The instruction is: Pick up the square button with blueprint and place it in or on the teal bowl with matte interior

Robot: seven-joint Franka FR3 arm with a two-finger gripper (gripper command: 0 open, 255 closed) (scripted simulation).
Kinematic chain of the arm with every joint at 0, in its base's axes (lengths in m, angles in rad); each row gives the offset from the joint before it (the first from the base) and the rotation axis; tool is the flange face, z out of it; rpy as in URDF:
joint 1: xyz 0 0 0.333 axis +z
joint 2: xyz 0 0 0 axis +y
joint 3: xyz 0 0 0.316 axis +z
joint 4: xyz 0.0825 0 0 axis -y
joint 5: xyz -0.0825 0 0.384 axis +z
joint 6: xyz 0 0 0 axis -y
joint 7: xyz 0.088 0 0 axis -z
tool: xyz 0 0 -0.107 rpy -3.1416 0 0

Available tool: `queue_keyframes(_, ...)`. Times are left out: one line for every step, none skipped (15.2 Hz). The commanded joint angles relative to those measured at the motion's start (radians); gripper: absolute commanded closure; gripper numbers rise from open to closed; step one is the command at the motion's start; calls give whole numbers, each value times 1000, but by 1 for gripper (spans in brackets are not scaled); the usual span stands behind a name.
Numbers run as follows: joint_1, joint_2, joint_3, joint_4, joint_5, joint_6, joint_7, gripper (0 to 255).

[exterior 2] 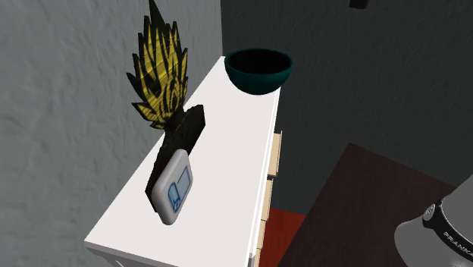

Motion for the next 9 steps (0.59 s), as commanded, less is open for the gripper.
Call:
queue_keyframes(0,0,0,0,0,0,0,0)
queue_keyframes(3,-2,23,-16,17,14,35,0)
queue_keyframes(5,-2,46,-31,35,29,70,0)
queue_keyframes(8,0,70,-45,53,44,104,0)
queue_keyframes(10,4,94,-57,71,60,139,0)
queue_keyframes(13,9,118,-67,89,76,173,0)
queue_keyframes(16,17,143,-77,106,93,208,0)
queue_keyframes(19,26,167,-84,123,111,242,0)
queue_keyframes(22,37,191,-90,140,129,277,0)
